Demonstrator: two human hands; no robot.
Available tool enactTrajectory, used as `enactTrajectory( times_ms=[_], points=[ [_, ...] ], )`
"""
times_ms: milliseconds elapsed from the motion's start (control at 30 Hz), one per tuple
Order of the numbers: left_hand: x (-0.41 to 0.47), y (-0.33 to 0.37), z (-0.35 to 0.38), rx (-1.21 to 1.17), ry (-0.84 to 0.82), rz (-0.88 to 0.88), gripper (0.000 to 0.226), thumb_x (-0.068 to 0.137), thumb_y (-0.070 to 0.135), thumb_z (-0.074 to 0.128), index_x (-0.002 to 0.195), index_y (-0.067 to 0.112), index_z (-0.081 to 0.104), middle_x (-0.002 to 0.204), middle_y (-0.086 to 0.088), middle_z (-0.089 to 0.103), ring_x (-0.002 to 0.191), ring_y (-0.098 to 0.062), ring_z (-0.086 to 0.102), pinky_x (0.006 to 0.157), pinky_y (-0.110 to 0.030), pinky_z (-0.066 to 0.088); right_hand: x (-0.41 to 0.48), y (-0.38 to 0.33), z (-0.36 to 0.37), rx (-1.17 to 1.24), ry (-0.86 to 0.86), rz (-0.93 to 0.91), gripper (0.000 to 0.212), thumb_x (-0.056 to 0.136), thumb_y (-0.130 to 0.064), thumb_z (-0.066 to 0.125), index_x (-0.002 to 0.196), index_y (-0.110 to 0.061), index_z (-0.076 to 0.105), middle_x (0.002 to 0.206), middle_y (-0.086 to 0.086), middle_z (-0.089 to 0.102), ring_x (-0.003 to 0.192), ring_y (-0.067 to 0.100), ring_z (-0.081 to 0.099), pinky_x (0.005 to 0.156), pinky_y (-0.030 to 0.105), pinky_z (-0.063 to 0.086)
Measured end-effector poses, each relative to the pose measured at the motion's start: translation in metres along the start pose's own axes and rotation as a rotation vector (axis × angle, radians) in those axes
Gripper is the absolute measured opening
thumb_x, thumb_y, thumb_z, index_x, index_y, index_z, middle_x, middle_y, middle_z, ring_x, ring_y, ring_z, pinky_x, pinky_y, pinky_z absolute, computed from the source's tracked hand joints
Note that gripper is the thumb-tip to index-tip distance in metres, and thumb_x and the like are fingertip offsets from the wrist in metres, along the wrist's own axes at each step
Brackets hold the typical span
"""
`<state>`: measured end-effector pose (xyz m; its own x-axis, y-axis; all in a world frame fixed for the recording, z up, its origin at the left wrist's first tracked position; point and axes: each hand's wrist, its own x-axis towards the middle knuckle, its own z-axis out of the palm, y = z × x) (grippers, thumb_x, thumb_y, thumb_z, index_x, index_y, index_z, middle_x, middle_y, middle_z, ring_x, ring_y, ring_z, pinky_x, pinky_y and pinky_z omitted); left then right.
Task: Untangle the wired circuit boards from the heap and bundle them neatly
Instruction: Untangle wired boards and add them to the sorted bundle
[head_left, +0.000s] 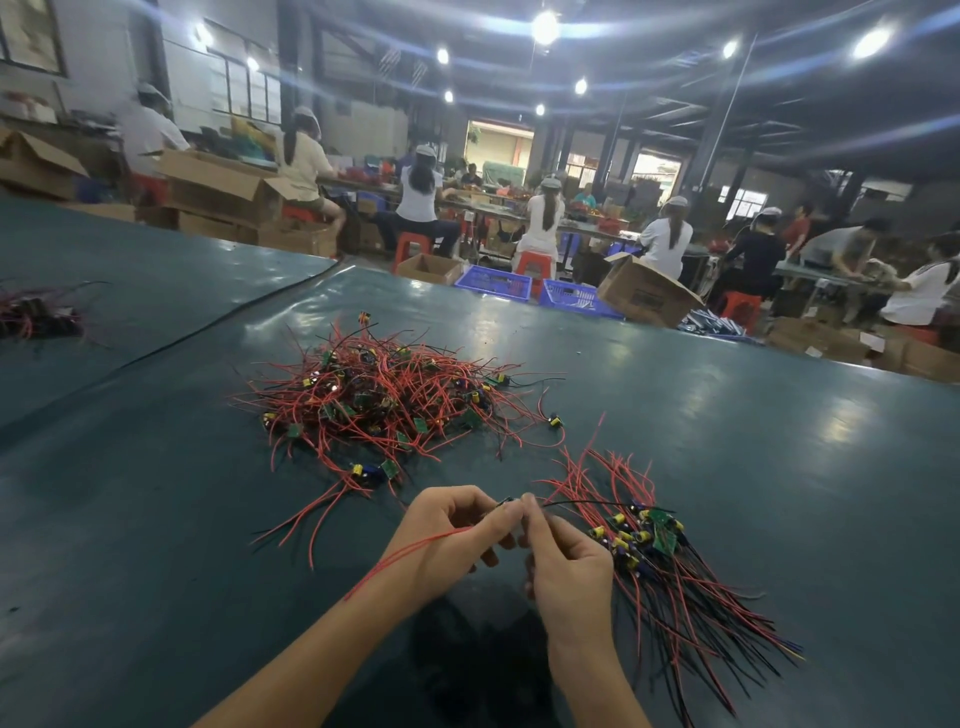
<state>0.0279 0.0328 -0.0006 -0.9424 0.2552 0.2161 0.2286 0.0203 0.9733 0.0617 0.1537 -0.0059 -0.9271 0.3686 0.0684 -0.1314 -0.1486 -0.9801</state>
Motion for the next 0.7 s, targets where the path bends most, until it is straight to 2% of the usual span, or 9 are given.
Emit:
enactTrajectory(
  times_ms=[100, 167, 267, 300, 333, 367, 433, 567, 700],
  points=[
    [0.000, -0.002, -0.001, 0.051, -0.034, 0.010, 0.037, 0.071, 0.051, 0.071, 0.075, 0.015, 0.071, 0.070, -0.001, 0.073, 0.059, -0.011, 0.068, 0.051, -0.016, 0.046, 0.001, 0.001, 0.002, -0.009, -0.016, 0.010, 0.026, 0.090, -0.021, 0.065, 0.068, -0.017, 0.079, 0.053, -0.007, 0.063, 0.047, 0.000, 0.054, 0.047, 0.012, 0.043],
    [0.000, -0.002, -0.002, 0.057, -0.050, -0.003, 0.034, 0.071, 0.050, 0.073, 0.072, 0.016, 0.070, 0.067, 0.000, 0.073, 0.058, -0.011, 0.067, 0.051, -0.014, 0.045, 0.003, 0.003, 0.001, -0.004, -0.006, 0.038, 0.027, 0.091, -0.022, 0.065, 0.069, -0.020, 0.079, 0.056, -0.004, 0.066, 0.053, 0.007, 0.059, 0.050, 0.020, 0.047],
    [0.000, -0.001, -0.002, 0.084, -0.107, -0.007, 0.026, 0.079, 0.040, 0.075, 0.068, 0.018, 0.069, 0.065, -0.002, 0.072, 0.057, -0.010, 0.066, 0.052, -0.015, 0.045, 0.009, 0.004, -0.001, 0.051, 0.059, 0.085, 0.024, 0.091, -0.022, 0.066, 0.073, -0.018, 0.080, 0.072, 0.007, 0.073, 0.072, 0.024, 0.067, 0.070, 0.035, 0.054],
    [0.000, -0.001, -0.002, 0.086, -0.128, -0.007, 0.025, 0.083, 0.035, 0.074, 0.066, 0.018, 0.068, 0.065, -0.003, 0.072, 0.057, -0.010, 0.065, 0.053, -0.017, 0.046, 0.011, 0.004, -0.002, 0.070, 0.091, 0.101, 0.024, 0.091, -0.023, 0.066, 0.073, -0.017, 0.080, 0.070, 0.008, 0.070, 0.067, 0.023, 0.063, 0.066, 0.033, 0.052],
    [0.000, -0.001, -0.002, 0.079, -0.147, -0.008, 0.025, 0.085, 0.031, 0.073, 0.064, 0.018, 0.067, 0.064, -0.003, 0.071, 0.057, -0.011, 0.064, 0.054, -0.019, 0.046, 0.013, 0.004, -0.005, 0.093, 0.125, 0.117, 0.024, 0.091, -0.024, 0.066, 0.073, -0.016, 0.080, 0.064, 0.005, 0.062, 0.057, 0.018, 0.054, 0.055, 0.029, 0.048],
    [-0.001, 0.000, -0.002, 0.063, -0.163, -0.010, 0.026, 0.085, 0.027, 0.073, 0.062, 0.018, 0.066, 0.062, -0.003, 0.070, 0.057, -0.012, 0.063, 0.055, -0.020, 0.047, 0.016, 0.003, -0.008, 0.125, 0.163, 0.133, 0.024, 0.091, -0.025, 0.066, 0.074, -0.015, 0.080, 0.059, 0.001, 0.053, 0.048, 0.012, 0.044, 0.045, 0.024, 0.040],
    [-0.002, 0.005, -0.004, 0.024, -0.193, -0.011, 0.028, 0.085, 0.024, 0.074, 0.059, 0.018, 0.065, 0.060, -0.004, 0.068, 0.056, -0.013, 0.062, 0.056, -0.020, 0.047, 0.023, -0.002, -0.019, 0.220, 0.247, 0.160, 0.026, 0.092, -0.023, 0.065, 0.073, -0.010, 0.078, 0.053, -0.006, 0.045, 0.038, 0.005, 0.032, 0.034, 0.018, 0.027],
    [-0.004, 0.013, -0.008, -0.017, -0.235, -0.020, 0.028, 0.078, 0.028, 0.073, 0.052, 0.019, 0.063, 0.056, -0.005, 0.065, 0.053, -0.014, 0.061, 0.056, -0.021, 0.048, 0.033, -0.009, -0.036, 0.407, 0.333, 0.164, 0.023, 0.096, -0.018, 0.059, 0.081, -0.007, 0.071, 0.057, -0.005, 0.044, 0.035, 0.002, 0.028, 0.031, 0.016, 0.022],
    [-0.004, 0.009, -0.003, -0.045, -0.207, -0.033, 0.030, 0.075, 0.025, 0.071, 0.051, 0.014, 0.055, 0.049, -0.003, 0.060, 0.046, -0.013, 0.056, 0.052, -0.022, 0.047, 0.029, -0.005, -0.030, 0.314, 0.358, 0.089, 0.025, 0.095, -0.024, 0.061, 0.078, -0.011, 0.074, 0.060, -0.004, 0.045, 0.038, 0.003, 0.027, 0.033, 0.016, 0.023]
  ],
)
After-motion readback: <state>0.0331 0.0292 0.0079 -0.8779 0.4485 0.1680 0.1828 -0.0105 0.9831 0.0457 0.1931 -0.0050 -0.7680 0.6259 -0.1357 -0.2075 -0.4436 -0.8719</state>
